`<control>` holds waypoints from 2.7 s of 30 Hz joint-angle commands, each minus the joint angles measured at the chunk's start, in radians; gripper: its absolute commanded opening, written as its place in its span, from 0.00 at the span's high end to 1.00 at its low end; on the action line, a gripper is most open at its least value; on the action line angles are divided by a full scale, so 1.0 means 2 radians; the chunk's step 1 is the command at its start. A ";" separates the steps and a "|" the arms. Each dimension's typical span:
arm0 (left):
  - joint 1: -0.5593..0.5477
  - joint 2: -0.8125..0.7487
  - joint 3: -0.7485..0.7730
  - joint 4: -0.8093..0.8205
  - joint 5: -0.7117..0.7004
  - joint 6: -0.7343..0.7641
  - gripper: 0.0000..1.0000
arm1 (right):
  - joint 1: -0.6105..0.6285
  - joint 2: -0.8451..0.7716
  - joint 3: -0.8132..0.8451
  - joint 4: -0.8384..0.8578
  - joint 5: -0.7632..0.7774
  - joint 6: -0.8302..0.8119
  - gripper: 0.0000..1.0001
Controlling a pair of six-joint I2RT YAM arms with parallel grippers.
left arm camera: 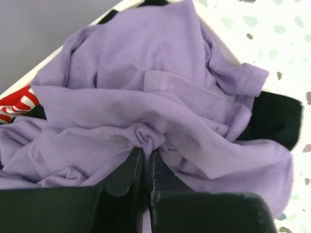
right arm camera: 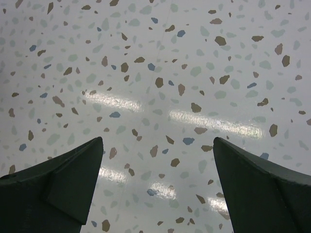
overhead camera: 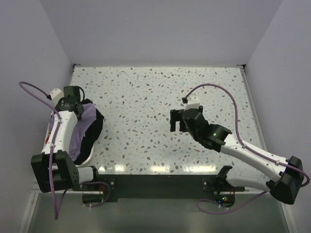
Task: Fold and stack the t-shirts
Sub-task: Grab the tshirt from the pile, then move the tshirt to the center of the board
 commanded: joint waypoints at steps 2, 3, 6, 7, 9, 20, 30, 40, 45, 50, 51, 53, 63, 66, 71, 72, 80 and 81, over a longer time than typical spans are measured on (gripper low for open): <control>0.005 -0.051 0.054 -0.014 0.003 0.014 1.00 | 0.001 -0.004 0.004 0.006 0.008 -0.002 0.01; 0.005 -0.058 0.060 -0.016 0.007 0.021 1.00 | 0.001 -0.003 0.005 0.006 0.005 0.001 0.01; 0.005 -0.087 0.087 -0.026 0.017 0.033 1.00 | 0.001 -0.001 0.009 0.004 0.000 0.004 0.01; 0.005 -0.092 0.095 -0.029 0.018 0.035 1.00 | 0.001 0.002 0.012 0.004 -0.004 0.005 0.01; 0.005 -0.101 0.120 -0.033 0.022 0.044 1.00 | 0.001 0.005 0.014 0.004 -0.008 0.005 0.01; 0.005 -0.117 0.300 -0.007 0.114 0.117 1.00 | 0.001 0.022 0.058 -0.009 -0.018 0.003 0.02; -0.057 0.003 0.524 0.037 0.254 0.104 1.00 | 0.001 0.009 0.126 -0.016 -0.004 -0.020 0.02; -0.296 0.092 0.614 0.051 0.154 0.127 1.00 | 0.001 -0.028 0.147 -0.016 0.006 -0.026 0.02; -0.396 0.129 0.540 0.109 0.102 0.117 1.00 | 0.001 -0.043 0.137 -0.025 0.020 -0.019 0.02; -0.443 0.204 0.487 0.148 0.138 0.077 1.00 | 0.001 -0.053 0.115 -0.040 0.044 -0.001 0.02; -0.445 0.239 0.487 0.155 0.151 0.073 1.00 | 0.001 -0.054 0.108 -0.043 0.055 0.002 0.02; -0.454 0.273 0.494 0.162 0.177 0.067 1.00 | 0.001 -0.054 0.099 -0.052 0.067 0.014 0.02; -0.467 0.485 0.620 0.162 0.295 0.042 1.00 | 0.001 -0.024 0.050 -0.073 0.100 0.072 0.02; -0.470 0.507 0.637 0.178 0.319 0.036 0.98 | 0.001 -0.011 0.041 -0.072 0.106 0.081 0.02; -0.470 0.536 0.670 0.196 0.359 0.031 0.99 | -0.006 0.014 0.036 -0.077 0.103 0.098 0.01; -0.471 0.547 0.677 0.203 0.368 0.031 1.00 | -0.005 0.018 0.033 -0.077 0.103 0.099 0.01; -0.481 0.543 0.650 0.304 0.434 0.024 0.96 | -0.024 0.022 0.012 -0.066 0.092 0.105 0.01; -0.481 0.550 0.655 0.298 0.433 0.024 0.83 | -0.026 0.025 0.010 -0.066 0.091 0.104 0.01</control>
